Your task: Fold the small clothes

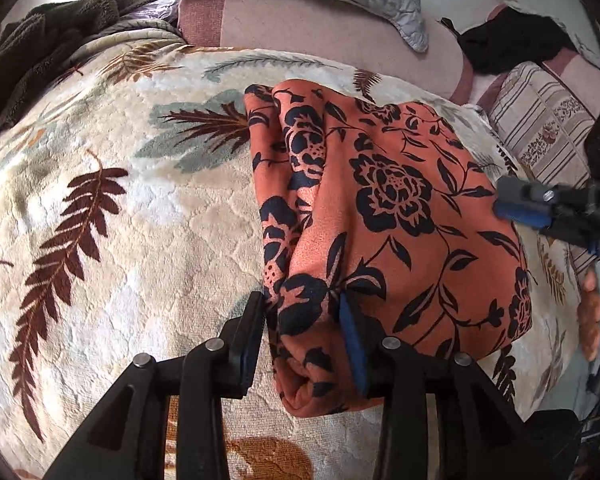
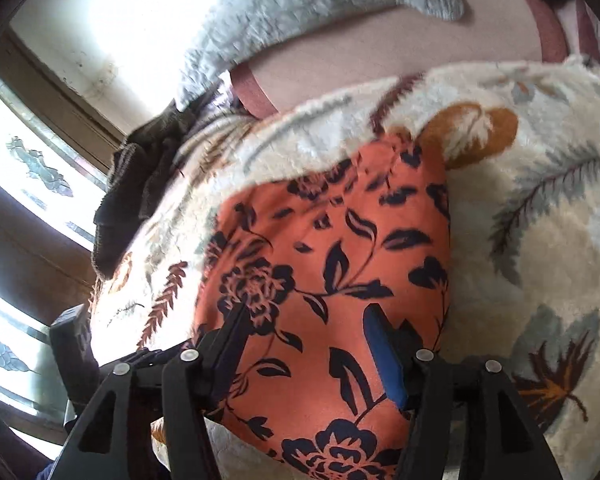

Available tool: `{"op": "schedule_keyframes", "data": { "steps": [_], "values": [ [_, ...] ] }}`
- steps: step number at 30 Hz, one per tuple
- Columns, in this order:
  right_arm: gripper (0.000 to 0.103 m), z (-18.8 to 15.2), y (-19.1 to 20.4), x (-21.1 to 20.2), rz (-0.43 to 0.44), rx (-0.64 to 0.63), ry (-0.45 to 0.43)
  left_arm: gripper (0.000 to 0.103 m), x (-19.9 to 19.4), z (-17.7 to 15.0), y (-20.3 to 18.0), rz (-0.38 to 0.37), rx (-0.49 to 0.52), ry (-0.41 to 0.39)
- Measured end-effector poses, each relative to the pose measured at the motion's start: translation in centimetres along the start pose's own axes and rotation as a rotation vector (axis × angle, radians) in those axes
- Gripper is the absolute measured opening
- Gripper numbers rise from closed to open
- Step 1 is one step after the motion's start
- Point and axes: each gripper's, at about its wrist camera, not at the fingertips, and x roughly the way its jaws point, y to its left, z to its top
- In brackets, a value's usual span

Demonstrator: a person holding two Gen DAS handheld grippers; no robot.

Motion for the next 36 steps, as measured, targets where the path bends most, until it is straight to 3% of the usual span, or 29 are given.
{"op": "schedule_keyframes", "data": {
  "steps": [3, 9, 12, 15, 17, 21, 24, 26, 29, 31, 34, 36],
  "values": [
    [0.062, -0.1, -1.1, 0.8, 0.001, 0.065, 0.004, 0.04, -0.3, -0.1, -0.2, 0.018, 0.009, -0.006],
    [0.062, 3.0, 2.1, -0.3, -0.021, -0.032, -0.043, 0.041, -0.5, -0.3, -0.8, 0.052, 0.042, -0.027],
    [0.064, 5.2, 1.3, 2.0, -0.059, -0.006, -0.036, 0.041, -0.5, -0.5, -1.0, 0.064, 0.056, -0.033],
    [0.064, 6.3, -1.3, 5.2, -0.084, 0.08, 0.046, 0.042, -0.5, -0.4, -0.9, 0.055, 0.056, -0.034],
    [0.064, 6.5, -1.3, 5.0, -0.078, 0.087, 0.02, 0.043, -0.6, -0.3, -0.9, 0.058, 0.057, -0.034],
    [0.065, 6.0, 0.7, 3.0, -0.042, 0.025, -0.028, 0.049, -0.5, -0.4, -0.6, 0.068, 0.068, -0.038],
    [0.066, 6.3, -0.6, 4.4, -0.122, 0.039, 0.009, 0.051, -0.5, -0.4, -0.5, 0.073, 0.059, -0.039],
    [0.066, 6.6, -2.2, 5.0, -0.091, 0.1, 0.007, 0.051, -0.6, -0.4, -0.6, 0.083, 0.058, -0.038],
    [0.066, 6.3, -1.4, 3.1, -0.045, 0.115, -0.045, 0.051, -1.0, -0.4, -0.9, 0.099, 0.069, -0.038],
    [0.066, 5.5, -0.2, 1.8, -0.033, 0.056, -0.065, 0.051, -1.4, -0.5, -0.9, 0.099, 0.057, -0.041],
    [0.066, 3.5, -0.4, 1.3, -0.095, 0.073, -0.011, 0.053, -2.7, -1.1, -0.9, 0.103, 0.026, -0.063],
    [0.066, 1.4, 0.1, -0.6, -0.077, 0.056, -0.045, 0.064, -4.0, -1.7, -1.1, 0.117, 0.027, -0.087]
  ]
}}
